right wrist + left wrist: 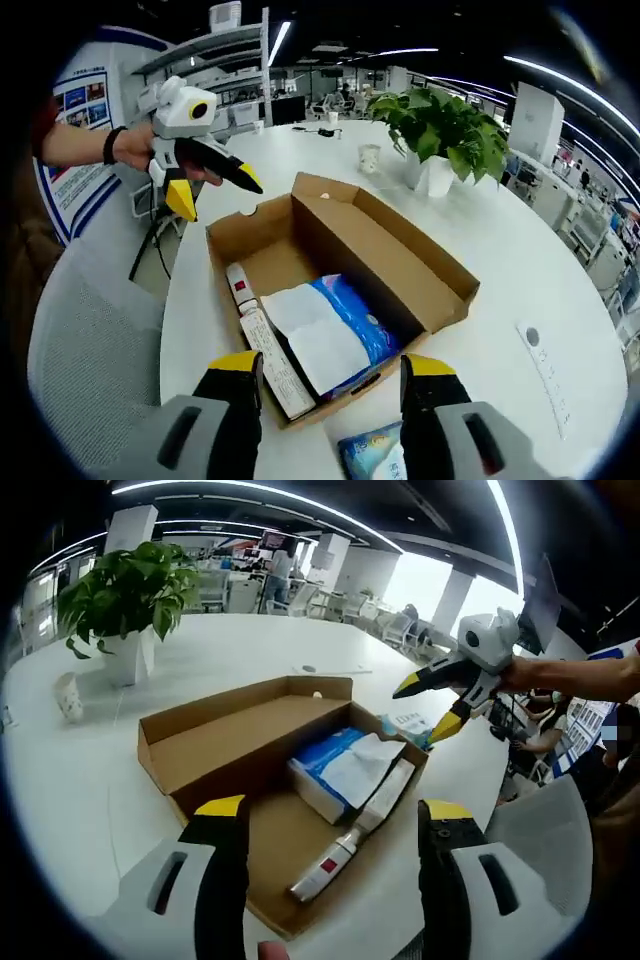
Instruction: Operate the shoe box by opening the lid, removing the specified soft item, and placing it in the target area until the item is outside and the box remains undamaged.
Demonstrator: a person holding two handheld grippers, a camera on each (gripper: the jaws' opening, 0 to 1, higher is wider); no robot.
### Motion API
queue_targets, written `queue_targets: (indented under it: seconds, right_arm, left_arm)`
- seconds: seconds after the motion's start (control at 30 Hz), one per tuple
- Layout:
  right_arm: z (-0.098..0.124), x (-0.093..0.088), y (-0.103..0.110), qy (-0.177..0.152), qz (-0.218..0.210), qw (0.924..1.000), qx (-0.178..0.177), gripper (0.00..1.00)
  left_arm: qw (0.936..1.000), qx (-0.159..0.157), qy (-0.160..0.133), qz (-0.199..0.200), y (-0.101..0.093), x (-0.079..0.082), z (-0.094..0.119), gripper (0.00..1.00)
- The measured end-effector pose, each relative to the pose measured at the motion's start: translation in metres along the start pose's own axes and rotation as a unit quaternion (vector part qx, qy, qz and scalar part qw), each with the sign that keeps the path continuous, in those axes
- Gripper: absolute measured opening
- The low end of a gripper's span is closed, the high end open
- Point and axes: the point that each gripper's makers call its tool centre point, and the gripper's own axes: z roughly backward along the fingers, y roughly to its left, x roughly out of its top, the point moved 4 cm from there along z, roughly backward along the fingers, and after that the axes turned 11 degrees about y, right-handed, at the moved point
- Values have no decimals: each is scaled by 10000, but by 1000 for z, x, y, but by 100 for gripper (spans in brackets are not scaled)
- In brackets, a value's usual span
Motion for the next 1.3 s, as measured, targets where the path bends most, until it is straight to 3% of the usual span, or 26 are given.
queue_targets:
  seconds: [0.23,0.37,0.63,0.83,1.07,1.2,1.3]
  right_arm:
    - [-30,15,-2,427,623,9970,185,55]
    - [-47,13,-4,787,1055,9910,251,55]
    - [-70,17,-7,1111,1208,9856,416,57]
    - [-83,9,-7,1591,1814,9693,481,61]
    - [-96,10,-9,1719,1893,9653,531,61]
    - [-106,5,-12,1980,2073,9568,483,61]
    - [-112,6,-8,2029,2107,9546,564,62]
  left_arm:
    - [9999,7,-111,91,6,0,8,72]
    - [9998,28,-140,123,8,-2,9,73]
    - [9993,25,-283,238,10,-2,15,72]
    - [9995,52,-252,191,10,-4,15,72]
    - [9996,51,-232,182,11,-7,13,71]
    - [9995,41,-241,190,12,-8,14,71]
    - [9994,41,-274,222,14,-7,15,71]
